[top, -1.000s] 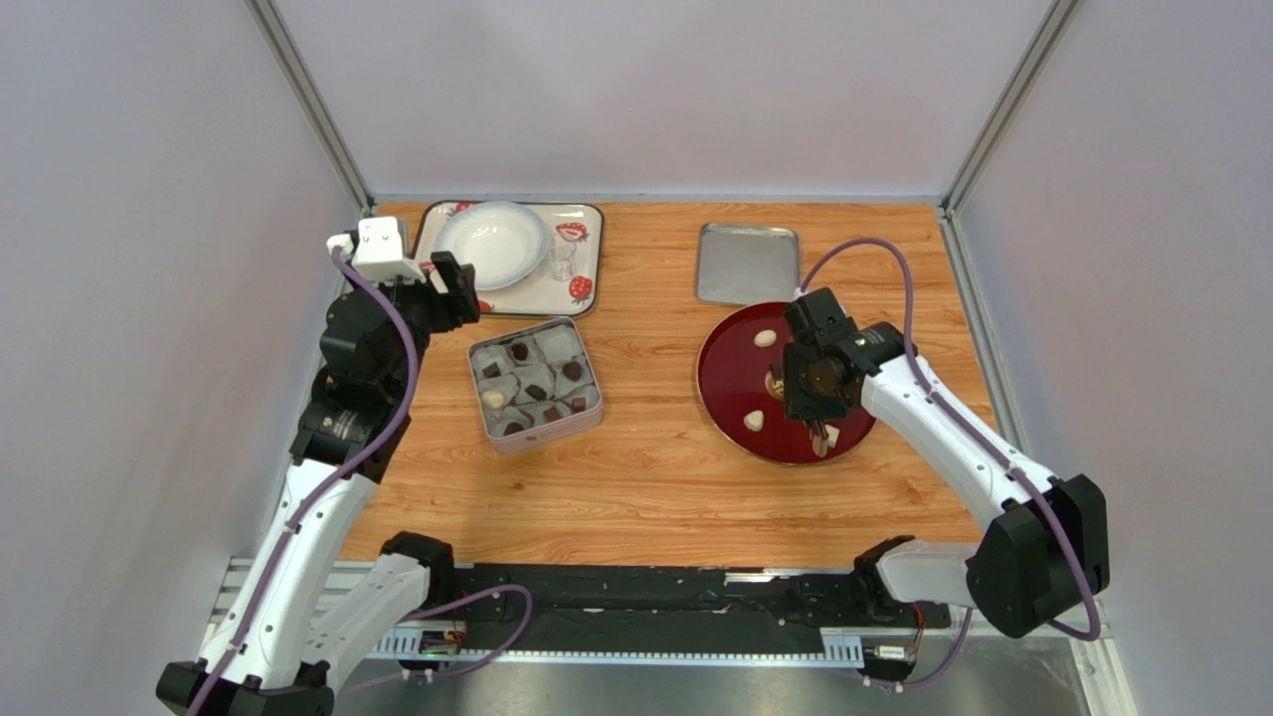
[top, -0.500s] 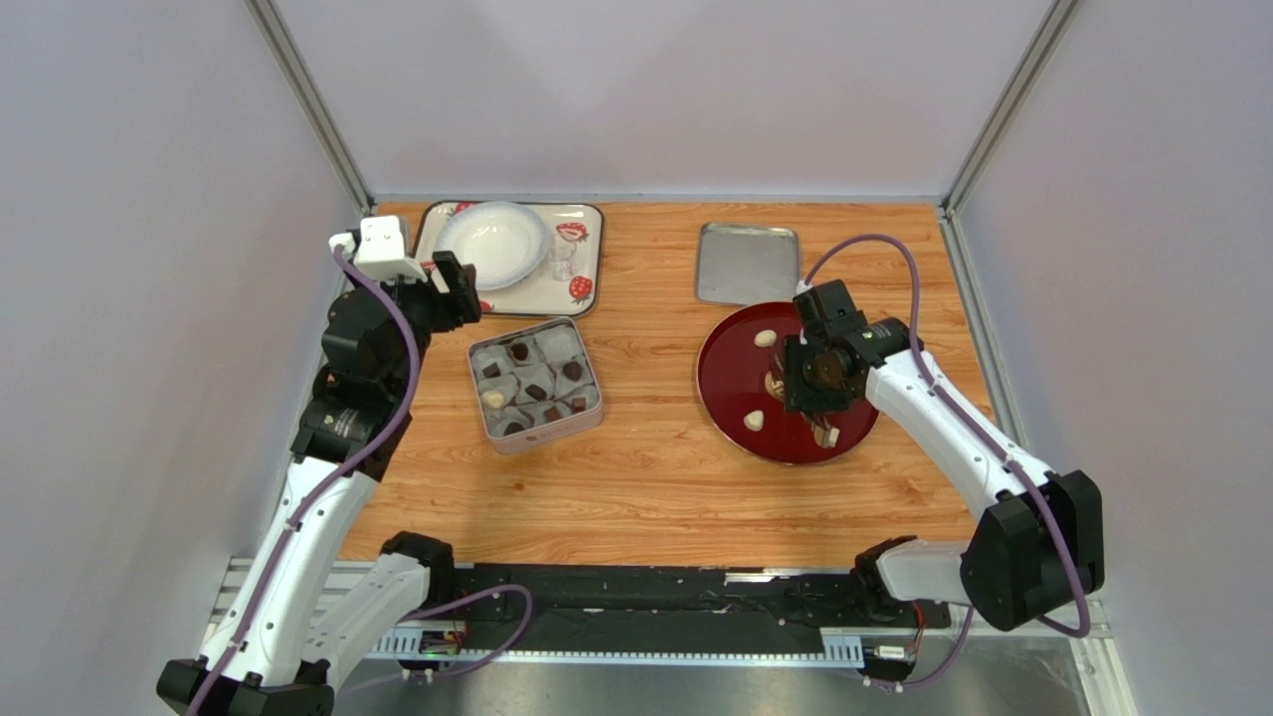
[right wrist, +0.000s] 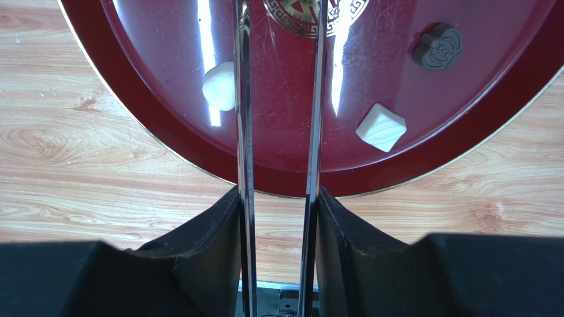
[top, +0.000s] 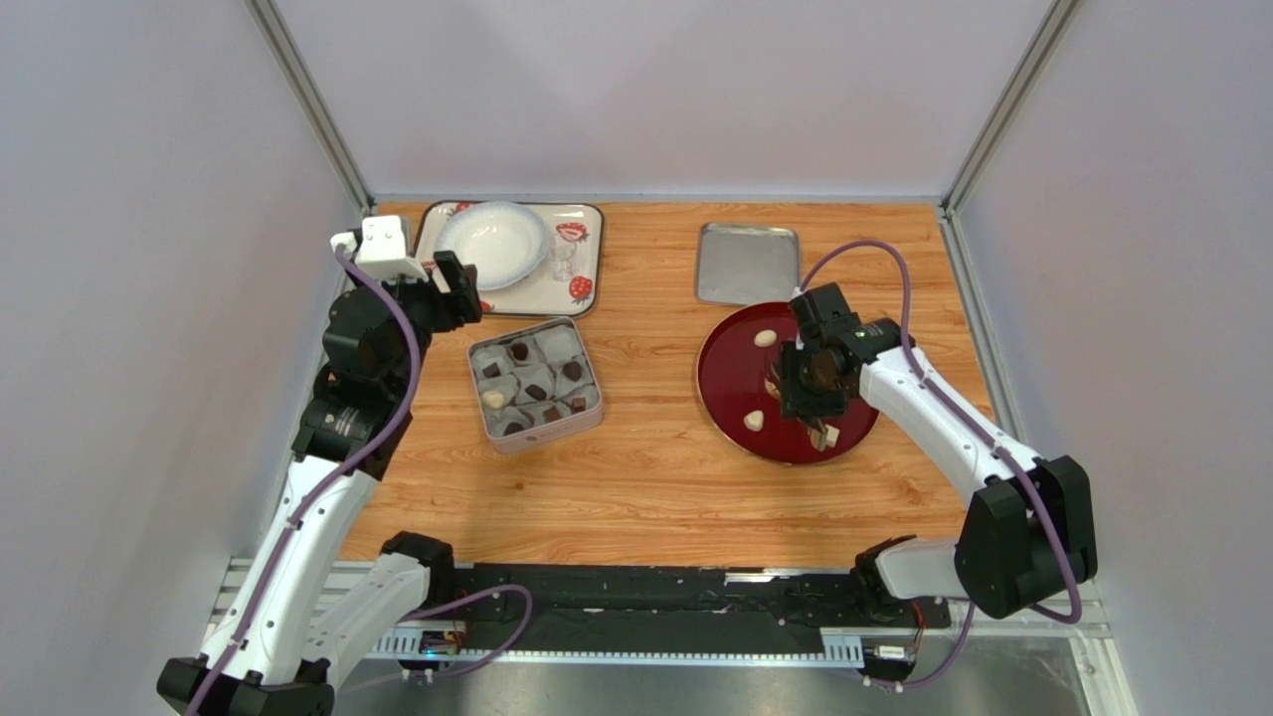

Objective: Pack the chocolate

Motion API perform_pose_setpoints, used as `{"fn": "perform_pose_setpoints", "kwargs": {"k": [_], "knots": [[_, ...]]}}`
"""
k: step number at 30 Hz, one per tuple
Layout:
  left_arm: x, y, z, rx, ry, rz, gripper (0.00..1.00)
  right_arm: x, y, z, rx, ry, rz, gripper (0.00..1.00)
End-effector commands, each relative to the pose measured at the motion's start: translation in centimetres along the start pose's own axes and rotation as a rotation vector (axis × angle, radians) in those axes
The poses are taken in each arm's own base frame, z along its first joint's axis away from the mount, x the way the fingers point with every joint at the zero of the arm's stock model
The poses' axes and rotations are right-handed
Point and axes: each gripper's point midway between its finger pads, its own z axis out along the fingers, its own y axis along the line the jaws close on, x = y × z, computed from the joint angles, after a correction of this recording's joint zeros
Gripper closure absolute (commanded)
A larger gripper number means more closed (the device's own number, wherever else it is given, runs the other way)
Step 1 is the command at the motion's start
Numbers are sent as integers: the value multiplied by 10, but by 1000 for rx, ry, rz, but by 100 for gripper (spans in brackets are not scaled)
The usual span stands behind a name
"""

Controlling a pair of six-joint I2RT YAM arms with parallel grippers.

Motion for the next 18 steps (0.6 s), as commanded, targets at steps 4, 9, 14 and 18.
{"fn": "perform_pose_setpoints", "kwargs": {"k": [4, 9, 14, 18], "knots": [[-22, -4, -3, 18, -46, -22, 21, 0, 2, 5, -16, 3, -6, 59], [-23, -4, -4, 19, -49, -23, 21, -4, 5, 1, -22, -10, -16, 67], [-24, -4, -5, 19, -51, -23, 21, -16, 18, -14, -46, -66, -49, 72], [-25, -4, -5, 18, -54, -22, 21, -27, 33, -27, -69, -116, -70, 73]]}}
